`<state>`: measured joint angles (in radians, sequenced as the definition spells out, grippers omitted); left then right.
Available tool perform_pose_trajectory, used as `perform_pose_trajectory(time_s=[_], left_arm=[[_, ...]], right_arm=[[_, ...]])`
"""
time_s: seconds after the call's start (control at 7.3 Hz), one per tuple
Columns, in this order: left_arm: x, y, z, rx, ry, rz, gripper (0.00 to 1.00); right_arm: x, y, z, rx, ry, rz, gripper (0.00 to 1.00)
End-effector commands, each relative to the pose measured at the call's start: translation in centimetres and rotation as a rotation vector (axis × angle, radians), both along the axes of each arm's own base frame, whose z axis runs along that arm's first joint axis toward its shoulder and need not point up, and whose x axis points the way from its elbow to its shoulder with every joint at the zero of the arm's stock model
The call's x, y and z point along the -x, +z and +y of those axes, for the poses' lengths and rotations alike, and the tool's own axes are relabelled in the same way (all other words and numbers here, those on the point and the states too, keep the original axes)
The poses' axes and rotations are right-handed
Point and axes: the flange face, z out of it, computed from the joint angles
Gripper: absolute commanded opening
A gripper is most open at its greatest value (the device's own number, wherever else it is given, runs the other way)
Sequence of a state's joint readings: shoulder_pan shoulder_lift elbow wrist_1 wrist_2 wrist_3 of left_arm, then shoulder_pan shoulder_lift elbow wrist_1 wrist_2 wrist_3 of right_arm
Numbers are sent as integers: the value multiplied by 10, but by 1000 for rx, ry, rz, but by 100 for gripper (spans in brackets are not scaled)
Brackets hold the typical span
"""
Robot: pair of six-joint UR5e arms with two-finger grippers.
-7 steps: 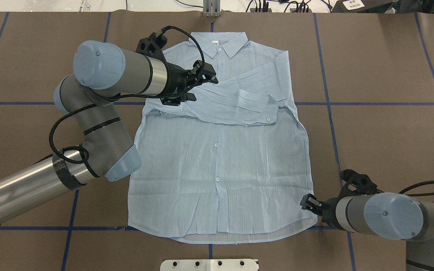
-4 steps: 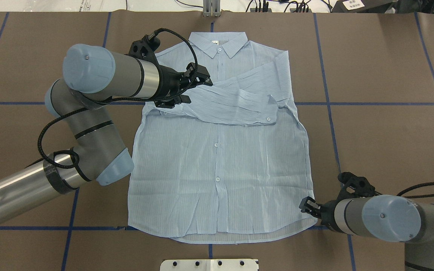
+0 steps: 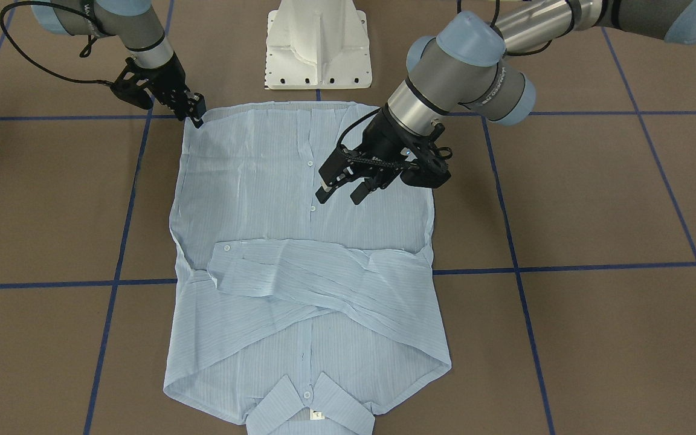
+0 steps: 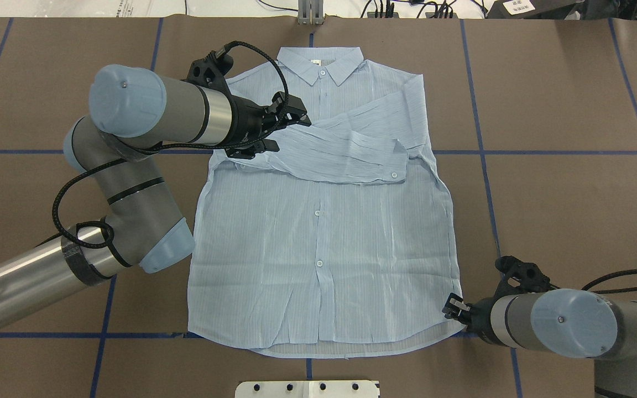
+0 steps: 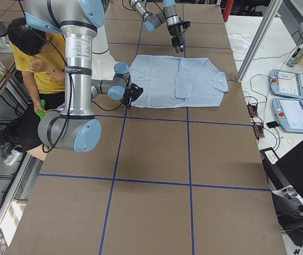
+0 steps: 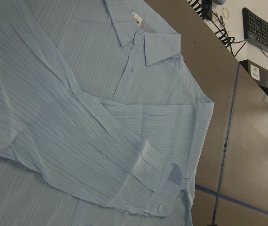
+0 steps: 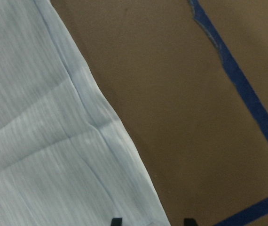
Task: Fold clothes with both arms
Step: 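Release the sleeve with the left gripper while the right gripper moves to the hem, then move the left gripper to the hem corner and grasp both hem corners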
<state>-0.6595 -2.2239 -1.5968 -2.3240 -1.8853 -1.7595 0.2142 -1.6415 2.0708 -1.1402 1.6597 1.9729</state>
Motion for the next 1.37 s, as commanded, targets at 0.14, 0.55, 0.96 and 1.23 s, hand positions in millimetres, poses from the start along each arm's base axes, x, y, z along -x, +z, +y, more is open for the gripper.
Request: perform_pose_trajectory(time_s=[0.14,0.55,0.96,1.23], left_arm=[[5,15,5,9,1,-12,85],[10,35,36,42,34,-27,85],[-10,129,175,80,60,-236,83],[2,151,220,109,116,-349,82]], right_arm=[[-2,9,6,15,-21,18,0],[-16,-4,5,9,-13,-6,0],[-28,-26,5,1,-11,-51,0],[-31,-28,3,4,-10,-55,0]])
